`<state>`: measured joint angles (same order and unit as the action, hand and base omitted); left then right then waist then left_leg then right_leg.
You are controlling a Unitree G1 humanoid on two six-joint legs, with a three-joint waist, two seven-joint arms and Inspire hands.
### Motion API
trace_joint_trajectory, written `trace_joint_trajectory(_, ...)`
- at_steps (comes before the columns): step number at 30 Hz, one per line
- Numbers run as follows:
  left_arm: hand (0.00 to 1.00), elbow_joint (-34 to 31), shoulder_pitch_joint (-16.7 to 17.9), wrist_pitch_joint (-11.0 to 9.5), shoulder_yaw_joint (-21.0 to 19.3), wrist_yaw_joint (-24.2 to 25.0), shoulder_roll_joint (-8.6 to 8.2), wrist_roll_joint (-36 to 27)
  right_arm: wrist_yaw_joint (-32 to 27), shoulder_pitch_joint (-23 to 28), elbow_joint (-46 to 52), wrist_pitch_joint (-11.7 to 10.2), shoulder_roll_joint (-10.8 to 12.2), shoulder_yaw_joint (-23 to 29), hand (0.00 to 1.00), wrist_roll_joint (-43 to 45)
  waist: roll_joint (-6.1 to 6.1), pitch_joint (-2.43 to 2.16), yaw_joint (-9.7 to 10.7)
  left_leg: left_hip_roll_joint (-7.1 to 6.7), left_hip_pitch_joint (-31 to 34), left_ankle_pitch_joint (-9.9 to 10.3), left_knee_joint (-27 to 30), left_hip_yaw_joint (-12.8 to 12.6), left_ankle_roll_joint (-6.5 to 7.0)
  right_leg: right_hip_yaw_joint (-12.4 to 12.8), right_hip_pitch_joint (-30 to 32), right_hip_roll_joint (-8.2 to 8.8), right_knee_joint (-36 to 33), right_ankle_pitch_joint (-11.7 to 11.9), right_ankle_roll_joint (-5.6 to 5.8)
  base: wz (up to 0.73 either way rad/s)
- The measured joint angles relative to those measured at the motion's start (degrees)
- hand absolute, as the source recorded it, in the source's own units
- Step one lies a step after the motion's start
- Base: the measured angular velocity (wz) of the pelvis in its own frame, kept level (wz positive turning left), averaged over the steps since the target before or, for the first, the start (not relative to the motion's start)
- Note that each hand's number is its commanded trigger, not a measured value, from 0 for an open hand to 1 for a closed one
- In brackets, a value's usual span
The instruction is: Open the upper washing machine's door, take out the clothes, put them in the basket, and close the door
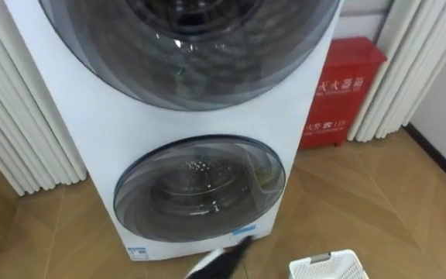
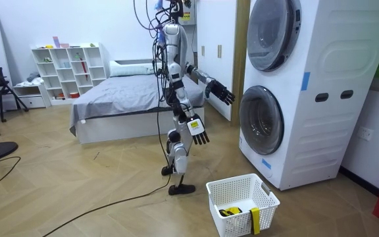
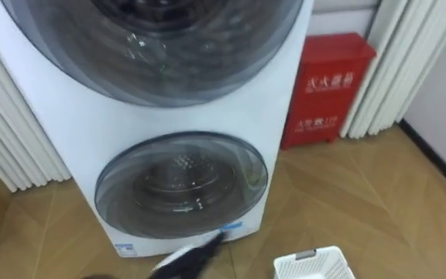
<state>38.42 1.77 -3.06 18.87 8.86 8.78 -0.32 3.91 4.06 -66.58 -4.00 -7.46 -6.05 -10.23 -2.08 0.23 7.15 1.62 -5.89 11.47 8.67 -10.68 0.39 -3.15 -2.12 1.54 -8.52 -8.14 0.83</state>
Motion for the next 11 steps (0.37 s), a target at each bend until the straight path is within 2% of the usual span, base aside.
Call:
trace_joint_trajectory(1,0.0,5.1,1.5,-0.2,-3.5,-1.8,0.47,0.0,-0.2,1.2,-0.1,-0.2,0.0,0.8,0.0,-1.0,-0.14,-0.05,-1.0,0.11,-0.2,0.0,0.0,0.1,-0.01,-0.4,-0.3,-0.1,0.0,-0.1,-0.09,0.12)
trace_joint_trajectory(2,0.0,7.4,2.4,-0.2,-5.3,-2.8,0.77,0.0,-0.2,1.6,-0.1,-0.2,0.0,1.1,0.0,-1.2,-0.15,-0.03,-1.5,0.2,-0.4,0.0,-0.1,0.1,-0.04,-0.6,-0.4,-0.2,0.1,-0.1,-0.12,0.05)
trace_joint_trajectory(3,0.0,11.5,4.4,-0.6,-9.4,-4.7,1.58,0.1,-0.2,2.0,-0.1,-0.2,0.0,2.1,0.0,-1.1,0.24,-0.01,-2.8,0.6,-0.8,0.5,0.0,0.1,-0.73,-1.4,-0.8,-0.5,0.2,-0.1,-0.12,0.0)
trace_joint_trajectory(4,0.0,14.8,6.7,-0.8,-13.0,-6.4,2.13,0.7,-0.1,2.6,0.0,-0.2,0.0,3.0,0.0,-1.0,0.44,-0.3,-3.0,0.82,-0.7,1.0,0.0,0.6,-1.04,-2.6,-0.9,-0.65,0.5,-0.2,-0.39,0.14)
trace_joint_trajectory(5,0.0,17.7,8.5,-1.2,-16.6,-8.4,2.93,0.5,0.0,2.9,0.0,-0.2,0.1,4.1,0.0,-1.0,0.85,-0.15,-3.2,0.86,-0.8,1.2,-0.2,1.3,-1.06,-3.4,-1.0,-0.67,0.7,-0.2,-0.4,0.21)
trace_joint_trajectory(6,0.0,19.0,9.4,-1.4,-18.0,-9.5,3.05,0.3,0.0,2.9,-0.1,-0.2,0.1,4.6,0.0,-1.1,0.85,-0.18,-3.4,0.87,-0.9,1.2,-0.2,1.4,-1.05,-3.5,-1.2,-0.67,0.7,-0.2,-0.4,0.17)
trace_joint_trajectory(8,0.0,23.8,11.6,-1.5,-22.4,-14.0,3.14,0.0,0.6,2.9,-1.5,-0.2,0.1,5.3,0.0,-1.0,1.38,0.08,-4.8,0.86,-1.9,1.3,-0.7,1.5,-1.01,-3.5,-1.8,-0.69,0.8,-0.3,-0.38,0.02)
trace_joint_trajectory(11,0.0,27.1,13.3,-1.4,-24.3,-17.4,2.51,0.6,1.5,2.8,-2.5,-0.2,0.1,5.8,0.0,-1.0,1.73,0.12,-6.1,1.0,-2.4,1.6,-1.5,1.5,-0.86,-3.3,-2.0,-0.93,0.7,-0.3,-0.36,-0.03)
